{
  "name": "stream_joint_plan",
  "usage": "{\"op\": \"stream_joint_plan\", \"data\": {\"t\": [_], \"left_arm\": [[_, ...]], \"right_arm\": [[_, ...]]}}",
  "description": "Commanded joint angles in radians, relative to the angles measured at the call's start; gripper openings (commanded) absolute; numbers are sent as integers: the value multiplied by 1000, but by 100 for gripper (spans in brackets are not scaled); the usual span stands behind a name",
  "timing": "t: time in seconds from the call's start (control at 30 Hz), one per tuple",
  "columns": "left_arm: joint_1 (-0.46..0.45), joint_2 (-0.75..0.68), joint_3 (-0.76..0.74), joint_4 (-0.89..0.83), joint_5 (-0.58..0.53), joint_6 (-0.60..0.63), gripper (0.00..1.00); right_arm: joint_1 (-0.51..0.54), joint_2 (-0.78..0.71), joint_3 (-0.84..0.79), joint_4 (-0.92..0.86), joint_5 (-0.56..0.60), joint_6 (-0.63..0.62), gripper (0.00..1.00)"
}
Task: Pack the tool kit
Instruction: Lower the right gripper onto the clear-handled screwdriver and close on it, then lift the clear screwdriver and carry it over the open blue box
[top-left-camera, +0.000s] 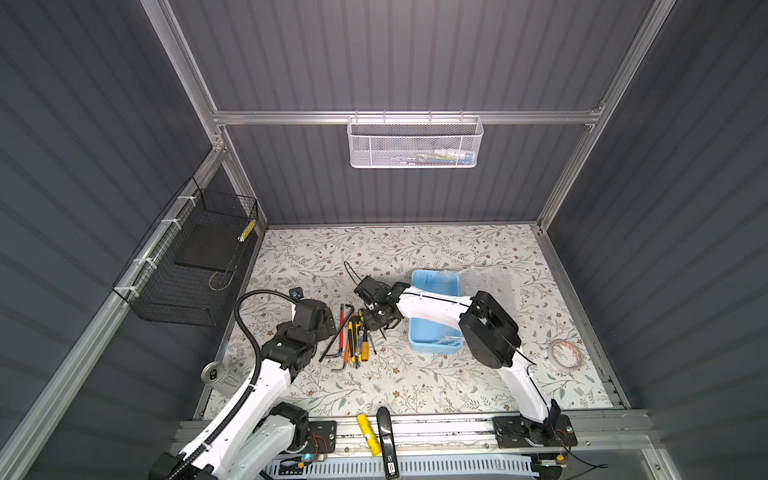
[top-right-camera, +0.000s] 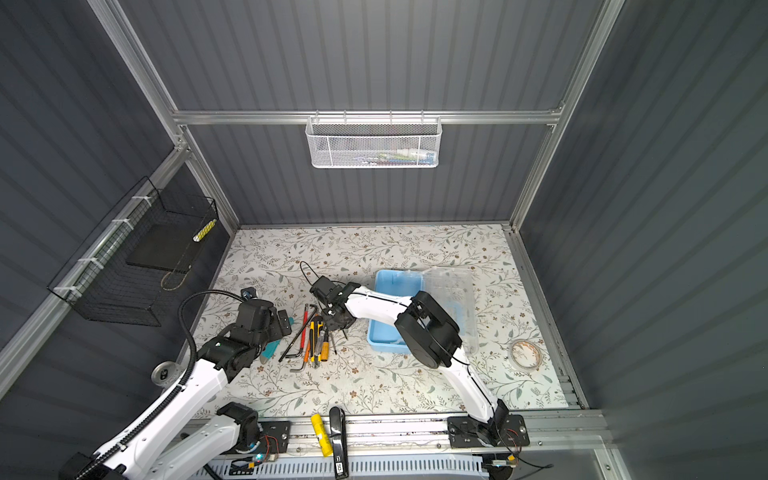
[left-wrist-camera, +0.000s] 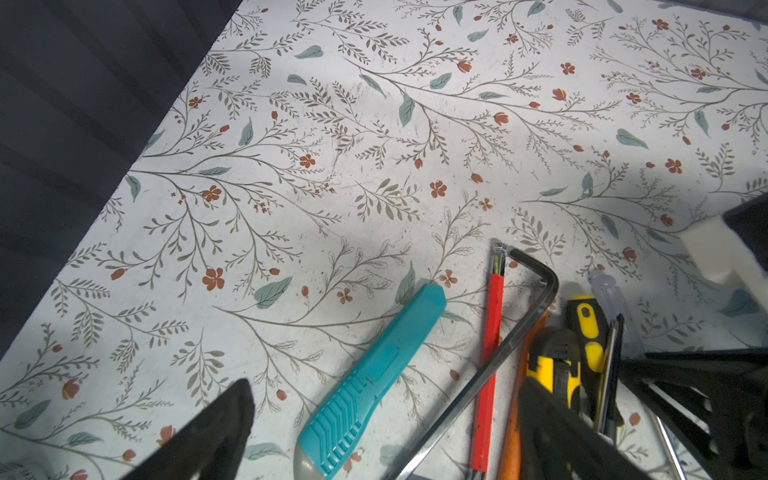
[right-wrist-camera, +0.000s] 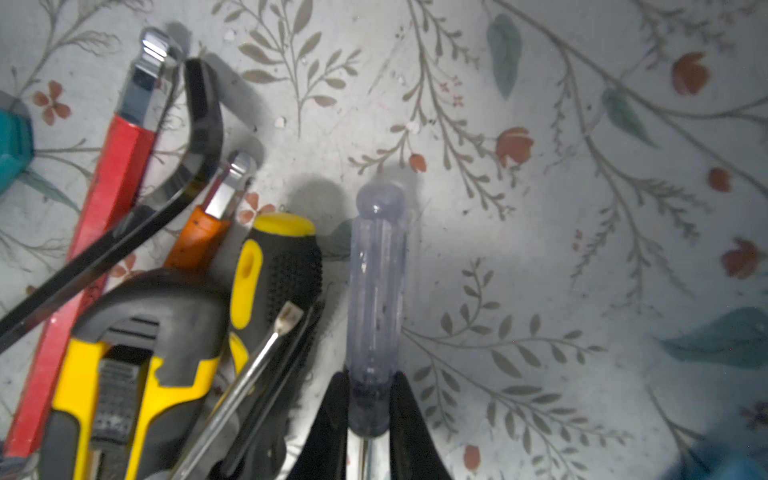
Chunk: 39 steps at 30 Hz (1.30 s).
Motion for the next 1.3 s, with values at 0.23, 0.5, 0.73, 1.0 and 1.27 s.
{"op": "stream_joint_plan", "data": {"t": [0.23, 0.5, 0.73, 1.0, 1.27], "left_arm": [[7, -5, 4, -8, 11, 16, 100], [7, 22, 14, -5, 9, 26, 99], [7, 6, 11, -10, -2, 17, 99], [7, 30, 19, -6, 6, 23, 99], [7, 18, 15, -12, -6, 14, 99]], "right_arm": [[-68, -177, -34, -30, 28, 11, 0], [-207, -451, -208, -58, 18, 8, 0], [-375, -758, -453, -76, 81, 14, 0], [-499, -910, -592, -160, 99, 21, 0], [-535, -946, -675, -132, 108, 30, 0]]}}
